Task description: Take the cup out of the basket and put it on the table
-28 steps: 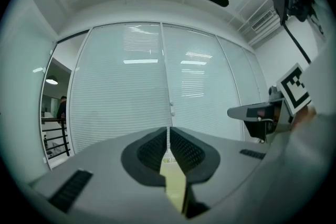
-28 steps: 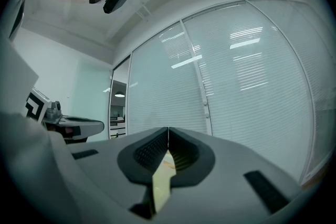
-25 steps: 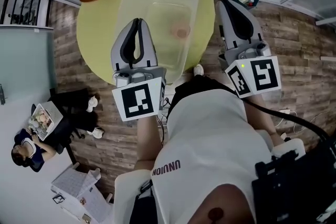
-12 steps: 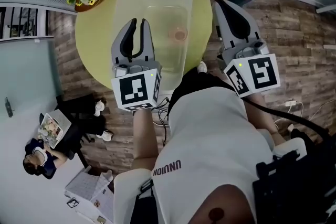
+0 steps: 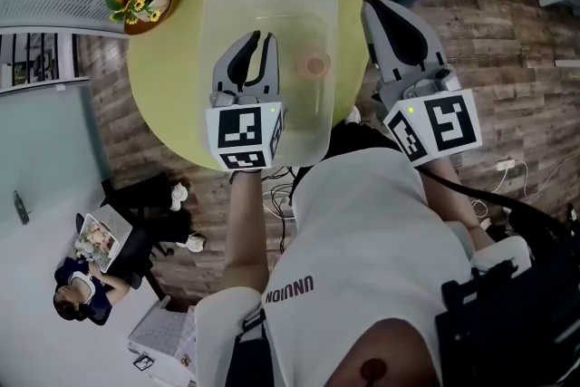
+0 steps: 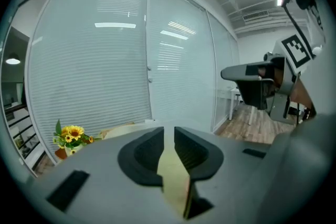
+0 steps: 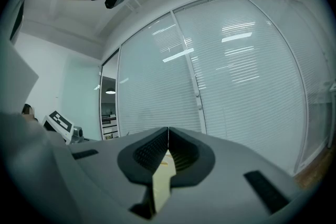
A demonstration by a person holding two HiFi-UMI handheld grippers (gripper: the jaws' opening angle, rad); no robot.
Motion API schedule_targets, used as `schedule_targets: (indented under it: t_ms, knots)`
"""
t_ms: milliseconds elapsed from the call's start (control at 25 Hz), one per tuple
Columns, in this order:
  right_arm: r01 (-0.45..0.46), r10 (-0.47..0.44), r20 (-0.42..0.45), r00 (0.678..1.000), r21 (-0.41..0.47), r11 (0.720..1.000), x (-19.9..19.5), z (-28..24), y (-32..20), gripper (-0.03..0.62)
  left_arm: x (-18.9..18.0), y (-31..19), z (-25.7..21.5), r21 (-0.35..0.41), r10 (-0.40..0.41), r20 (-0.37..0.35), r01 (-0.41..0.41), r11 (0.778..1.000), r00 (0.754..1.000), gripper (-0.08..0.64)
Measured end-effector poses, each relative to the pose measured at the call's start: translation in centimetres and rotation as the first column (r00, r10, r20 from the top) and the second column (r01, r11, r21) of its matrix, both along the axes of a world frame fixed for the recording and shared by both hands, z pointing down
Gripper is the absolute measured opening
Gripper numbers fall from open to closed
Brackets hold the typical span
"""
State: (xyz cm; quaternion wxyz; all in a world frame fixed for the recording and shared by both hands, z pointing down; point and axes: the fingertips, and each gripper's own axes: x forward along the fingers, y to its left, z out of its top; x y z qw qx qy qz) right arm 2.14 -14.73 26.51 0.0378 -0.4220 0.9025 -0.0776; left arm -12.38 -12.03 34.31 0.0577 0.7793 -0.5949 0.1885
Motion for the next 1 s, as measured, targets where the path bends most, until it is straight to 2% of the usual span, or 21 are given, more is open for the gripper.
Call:
schedule_targets:
  t_ms: [280, 440, 720, 1000]
  knots:
    - [-0.02, 0.02, -0.015, 1.0, -0.001, 1.0, -0.5, 0.0, -0.7, 0.02, 0.7, -1.1, 3.3, -0.095, 0.072, 0.018, -0.07, 0.993, 0.997, 0.071]
    - [-0.024, 0.024, -0.021, 0.999, -0.004, 1.0, -0.9, 0.2, -0.7, 0.02, 1.1, -1.0, 4.9, -0.15, 0.111, 0.001, -0.109, 0.983, 0.994, 0.071]
    - [-0.034, 0.033, -0.028, 0.999, -0.008, 0.999, -1.4, 0.4, -0.9, 0.02, 1.5, -1.3, 8.8, -0.276, 0.177, -0.006, -0.171, 0.946, 0.984, 0.072]
    - [-0.045, 0.044, -0.029, 0.999, -0.009, 0.999, -1.3, 0.5, -1.4, 0.02, 1.6, -1.1, 12.3, -0.379, 0.2, -0.045, -0.202, 0.903, 0.979, 0.091]
